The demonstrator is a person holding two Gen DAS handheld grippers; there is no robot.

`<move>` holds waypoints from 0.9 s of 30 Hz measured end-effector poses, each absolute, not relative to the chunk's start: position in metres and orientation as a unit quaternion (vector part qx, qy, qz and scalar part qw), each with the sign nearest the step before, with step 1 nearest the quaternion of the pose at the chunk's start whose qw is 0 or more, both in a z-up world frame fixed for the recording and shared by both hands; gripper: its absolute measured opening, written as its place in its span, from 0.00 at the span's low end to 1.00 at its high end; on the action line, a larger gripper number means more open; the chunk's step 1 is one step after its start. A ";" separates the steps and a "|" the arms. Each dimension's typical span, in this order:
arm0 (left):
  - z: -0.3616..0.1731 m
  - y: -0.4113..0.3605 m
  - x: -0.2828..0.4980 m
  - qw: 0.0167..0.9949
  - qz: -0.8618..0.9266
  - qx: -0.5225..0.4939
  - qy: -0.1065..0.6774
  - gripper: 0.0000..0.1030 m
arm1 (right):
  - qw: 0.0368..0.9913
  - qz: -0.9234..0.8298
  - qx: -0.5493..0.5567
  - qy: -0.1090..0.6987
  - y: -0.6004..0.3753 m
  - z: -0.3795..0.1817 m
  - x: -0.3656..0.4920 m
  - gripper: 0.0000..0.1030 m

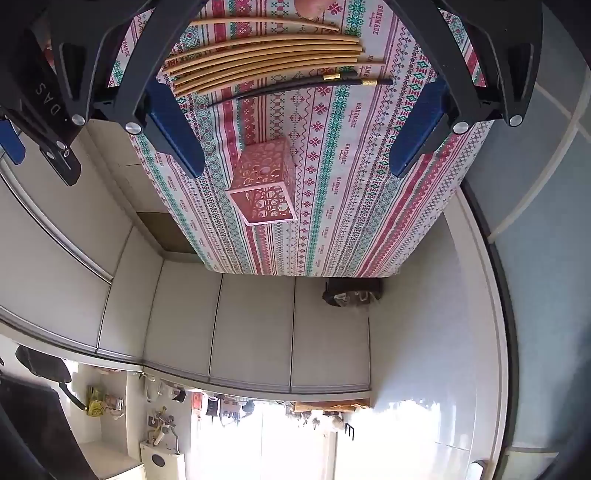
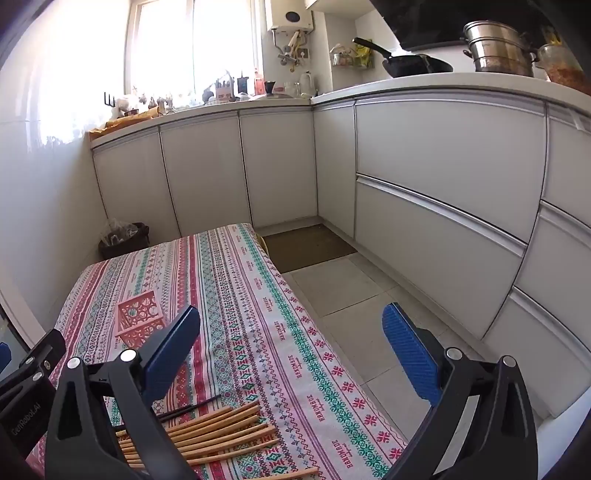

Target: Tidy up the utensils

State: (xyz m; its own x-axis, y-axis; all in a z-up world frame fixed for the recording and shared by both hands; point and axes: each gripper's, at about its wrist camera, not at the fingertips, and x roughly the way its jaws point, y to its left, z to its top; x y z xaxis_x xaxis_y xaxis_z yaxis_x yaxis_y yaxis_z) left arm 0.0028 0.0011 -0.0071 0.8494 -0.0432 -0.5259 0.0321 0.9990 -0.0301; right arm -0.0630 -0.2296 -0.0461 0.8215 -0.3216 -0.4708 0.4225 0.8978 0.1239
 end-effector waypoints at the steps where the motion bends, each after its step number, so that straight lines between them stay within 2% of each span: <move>1: -0.008 0.001 0.003 0.961 -0.019 -0.010 0.274 0.93 | 0.948 -0.197 0.112 0.226 -0.230 -0.046 -0.063 0.93; 27: -0.006 0.004 0.000 0.961 -0.014 -0.016 0.274 0.93 | 0.949 -0.192 0.113 0.225 -0.227 -0.043 -0.067 0.93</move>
